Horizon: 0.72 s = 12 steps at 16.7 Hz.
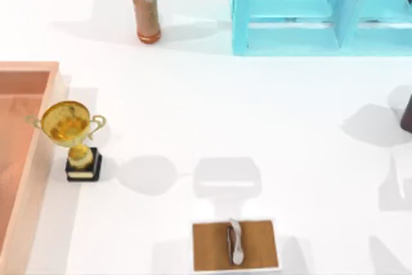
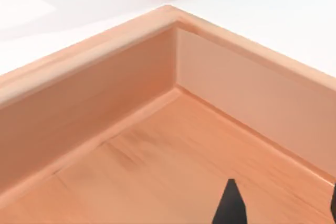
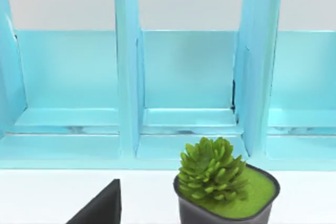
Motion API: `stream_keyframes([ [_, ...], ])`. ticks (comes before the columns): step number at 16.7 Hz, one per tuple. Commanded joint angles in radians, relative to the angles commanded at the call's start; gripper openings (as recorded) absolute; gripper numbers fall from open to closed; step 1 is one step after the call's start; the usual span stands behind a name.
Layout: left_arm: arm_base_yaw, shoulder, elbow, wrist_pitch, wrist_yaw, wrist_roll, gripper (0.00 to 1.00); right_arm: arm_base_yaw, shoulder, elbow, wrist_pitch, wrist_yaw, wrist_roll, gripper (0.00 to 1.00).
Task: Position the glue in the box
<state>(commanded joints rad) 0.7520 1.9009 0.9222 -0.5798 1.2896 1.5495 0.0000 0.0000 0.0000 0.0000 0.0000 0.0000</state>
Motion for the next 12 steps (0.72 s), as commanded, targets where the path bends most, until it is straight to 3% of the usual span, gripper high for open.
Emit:
stream_keyframes([
  [6,0.0,0.0,0.0,0.0,0.0,0.0,0.98,0.0,0.0,0.0,0.0,0.0,0.0,1.0],
  [12,0.0,0.0,0.0,0.0,0.0,0.0,1.0,0.0,0.0,0.0,0.0,0.0,0.0,1.0],
])
